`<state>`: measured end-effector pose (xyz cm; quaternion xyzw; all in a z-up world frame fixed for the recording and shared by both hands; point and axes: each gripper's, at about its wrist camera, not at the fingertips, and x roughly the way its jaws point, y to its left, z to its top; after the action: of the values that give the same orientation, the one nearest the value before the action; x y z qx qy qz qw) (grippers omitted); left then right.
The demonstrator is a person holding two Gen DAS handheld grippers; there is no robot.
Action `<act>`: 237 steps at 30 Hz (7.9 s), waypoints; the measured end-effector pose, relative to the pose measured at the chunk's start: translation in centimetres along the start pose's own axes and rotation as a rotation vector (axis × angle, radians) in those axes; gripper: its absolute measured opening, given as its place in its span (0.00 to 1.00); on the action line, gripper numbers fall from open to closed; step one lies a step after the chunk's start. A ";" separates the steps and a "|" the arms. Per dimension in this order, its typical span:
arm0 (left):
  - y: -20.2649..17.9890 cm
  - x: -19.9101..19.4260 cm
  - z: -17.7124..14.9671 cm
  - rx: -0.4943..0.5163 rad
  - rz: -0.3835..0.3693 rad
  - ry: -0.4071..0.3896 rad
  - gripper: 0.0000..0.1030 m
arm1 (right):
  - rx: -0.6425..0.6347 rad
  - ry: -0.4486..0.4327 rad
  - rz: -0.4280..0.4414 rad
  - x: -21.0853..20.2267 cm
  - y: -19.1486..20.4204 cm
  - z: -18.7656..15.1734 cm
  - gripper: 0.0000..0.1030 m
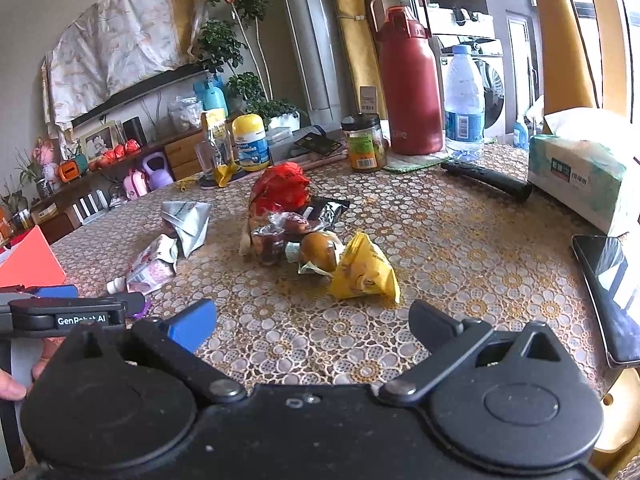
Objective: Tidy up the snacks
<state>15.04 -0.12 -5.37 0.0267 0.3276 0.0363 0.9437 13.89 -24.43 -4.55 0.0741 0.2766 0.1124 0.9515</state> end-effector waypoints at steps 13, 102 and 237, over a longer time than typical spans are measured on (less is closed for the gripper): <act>0.9 2.3 -0.3 -0.051 -0.007 0.009 0.99 | 0.004 0.024 -0.018 1.7 -0.2 0.0 1.00; 8.2 -15.0 -2.3 -0.175 0.039 -0.206 0.31 | -0.143 -0.101 0.170 -4.8 11.1 1.7 0.38; 18.7 -15.9 -1.3 -0.262 0.214 -0.124 0.83 | -0.367 -0.042 0.380 -3.5 23.4 1.6 0.78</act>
<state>0.86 17.19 4.79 -0.0595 0.2568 0.1772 0.9482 7.80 -2.87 3.33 -0.0467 0.2128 0.3356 0.9165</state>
